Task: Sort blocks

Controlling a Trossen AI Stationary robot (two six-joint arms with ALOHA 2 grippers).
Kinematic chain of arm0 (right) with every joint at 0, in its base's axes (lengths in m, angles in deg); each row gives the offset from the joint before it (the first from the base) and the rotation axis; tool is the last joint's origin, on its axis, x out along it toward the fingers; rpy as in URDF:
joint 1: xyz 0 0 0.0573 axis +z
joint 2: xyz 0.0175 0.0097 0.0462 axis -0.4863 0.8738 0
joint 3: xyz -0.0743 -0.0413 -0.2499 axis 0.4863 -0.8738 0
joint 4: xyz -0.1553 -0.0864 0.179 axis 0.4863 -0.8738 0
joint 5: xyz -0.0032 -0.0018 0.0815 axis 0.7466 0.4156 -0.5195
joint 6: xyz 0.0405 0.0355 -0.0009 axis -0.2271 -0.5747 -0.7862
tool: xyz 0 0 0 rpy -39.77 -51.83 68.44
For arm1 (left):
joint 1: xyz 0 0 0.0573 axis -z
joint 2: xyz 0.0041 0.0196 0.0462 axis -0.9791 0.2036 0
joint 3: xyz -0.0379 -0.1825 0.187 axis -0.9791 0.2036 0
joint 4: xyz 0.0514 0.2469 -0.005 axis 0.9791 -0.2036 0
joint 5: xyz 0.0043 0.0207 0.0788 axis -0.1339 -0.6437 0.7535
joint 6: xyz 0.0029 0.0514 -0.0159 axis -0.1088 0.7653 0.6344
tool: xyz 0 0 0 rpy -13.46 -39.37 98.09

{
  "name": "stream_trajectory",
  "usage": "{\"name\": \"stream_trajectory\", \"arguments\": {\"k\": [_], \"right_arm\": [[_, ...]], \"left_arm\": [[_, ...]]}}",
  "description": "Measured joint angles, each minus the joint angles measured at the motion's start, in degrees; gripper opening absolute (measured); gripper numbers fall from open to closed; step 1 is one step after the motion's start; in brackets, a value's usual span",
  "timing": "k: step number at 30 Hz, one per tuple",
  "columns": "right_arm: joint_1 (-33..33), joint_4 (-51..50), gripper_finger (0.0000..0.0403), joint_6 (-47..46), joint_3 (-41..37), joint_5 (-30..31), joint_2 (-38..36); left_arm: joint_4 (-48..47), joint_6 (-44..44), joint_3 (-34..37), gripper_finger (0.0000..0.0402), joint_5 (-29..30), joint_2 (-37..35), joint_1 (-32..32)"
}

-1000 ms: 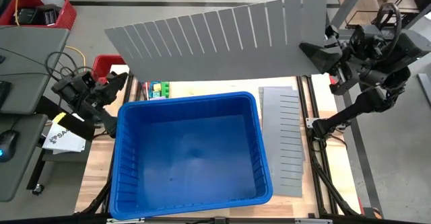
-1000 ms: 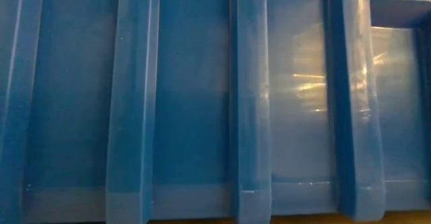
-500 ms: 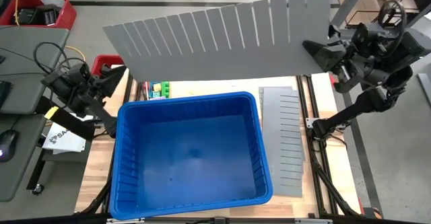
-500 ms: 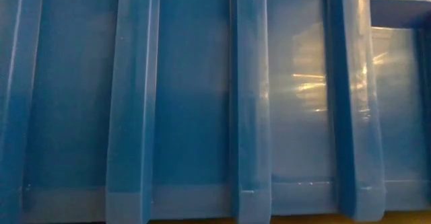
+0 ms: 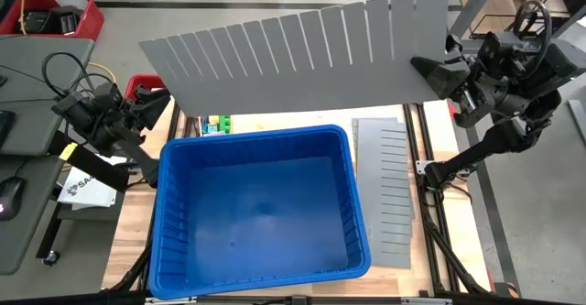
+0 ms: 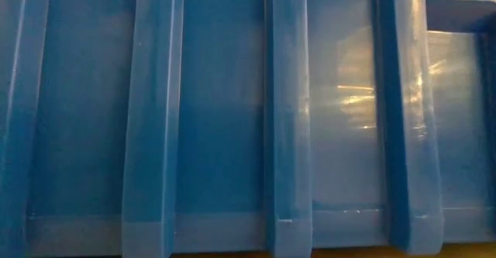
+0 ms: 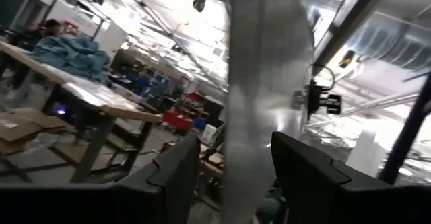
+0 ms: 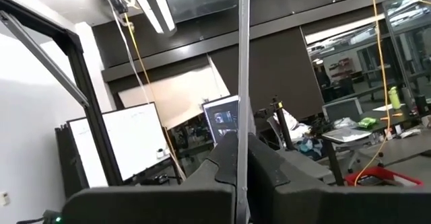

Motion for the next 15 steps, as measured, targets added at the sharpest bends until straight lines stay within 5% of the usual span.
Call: {"name": "stream_trajectory", "arguments": {"k": [15], "right_arm": [[0.0,-0.7,0.0,-3.4,0.0,-4.4,1.7]], "left_arm": [[-2.3,-6.9,0.0,0.0184,-9.4,0.0,0.0]]}}
